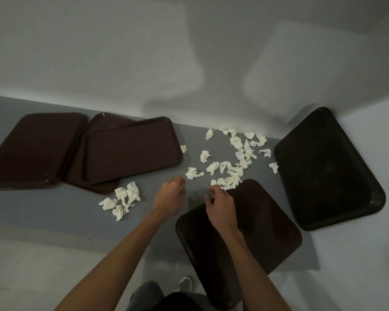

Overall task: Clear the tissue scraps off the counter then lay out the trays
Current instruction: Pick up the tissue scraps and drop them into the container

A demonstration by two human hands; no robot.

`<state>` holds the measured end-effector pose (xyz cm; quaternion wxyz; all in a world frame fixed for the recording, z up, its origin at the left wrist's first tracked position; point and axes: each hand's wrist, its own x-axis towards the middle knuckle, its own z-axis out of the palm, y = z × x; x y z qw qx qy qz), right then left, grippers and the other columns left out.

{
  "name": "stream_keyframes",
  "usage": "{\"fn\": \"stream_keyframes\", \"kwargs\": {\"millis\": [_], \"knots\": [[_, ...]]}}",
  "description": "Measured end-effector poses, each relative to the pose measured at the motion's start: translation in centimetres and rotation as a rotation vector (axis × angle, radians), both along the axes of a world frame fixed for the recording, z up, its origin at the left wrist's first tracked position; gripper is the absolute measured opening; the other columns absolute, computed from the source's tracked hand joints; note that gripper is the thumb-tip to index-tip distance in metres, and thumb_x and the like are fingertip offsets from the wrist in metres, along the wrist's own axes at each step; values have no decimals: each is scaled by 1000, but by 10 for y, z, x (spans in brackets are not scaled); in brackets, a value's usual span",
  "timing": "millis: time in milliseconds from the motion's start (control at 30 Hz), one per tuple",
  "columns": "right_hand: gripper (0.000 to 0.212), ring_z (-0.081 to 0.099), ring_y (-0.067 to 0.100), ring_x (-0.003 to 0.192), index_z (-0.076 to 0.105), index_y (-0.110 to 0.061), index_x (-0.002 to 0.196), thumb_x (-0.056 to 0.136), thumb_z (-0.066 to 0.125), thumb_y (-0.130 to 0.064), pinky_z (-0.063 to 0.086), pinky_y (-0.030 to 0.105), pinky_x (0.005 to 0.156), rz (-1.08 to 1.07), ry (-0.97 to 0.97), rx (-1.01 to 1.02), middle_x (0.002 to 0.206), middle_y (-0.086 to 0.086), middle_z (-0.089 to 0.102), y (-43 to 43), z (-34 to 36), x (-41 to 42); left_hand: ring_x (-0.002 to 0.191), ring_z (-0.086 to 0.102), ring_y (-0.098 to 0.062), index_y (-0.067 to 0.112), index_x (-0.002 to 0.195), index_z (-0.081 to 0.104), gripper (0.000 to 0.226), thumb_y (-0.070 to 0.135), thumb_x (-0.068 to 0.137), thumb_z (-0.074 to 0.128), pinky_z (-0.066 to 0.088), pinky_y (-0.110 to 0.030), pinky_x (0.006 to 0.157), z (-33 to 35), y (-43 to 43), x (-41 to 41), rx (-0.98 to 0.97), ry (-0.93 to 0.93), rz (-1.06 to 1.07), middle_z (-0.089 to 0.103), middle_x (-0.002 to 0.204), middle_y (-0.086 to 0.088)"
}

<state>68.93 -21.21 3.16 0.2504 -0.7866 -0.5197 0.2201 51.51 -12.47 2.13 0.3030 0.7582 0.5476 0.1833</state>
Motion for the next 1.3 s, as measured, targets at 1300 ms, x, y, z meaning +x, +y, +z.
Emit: {"fn": "stream_keyframes", "kwargs": {"millis": [1300], "knots": [[28,60,25,115,65,-8,127,100,62,-2,55,33,97,147,-348,-78,129,14,61,157,-77,45,87,71,-18,24,110,77,30,4,94,61,53,-29,89,-23,60,8,12,-95,1,70,97,1]]}}
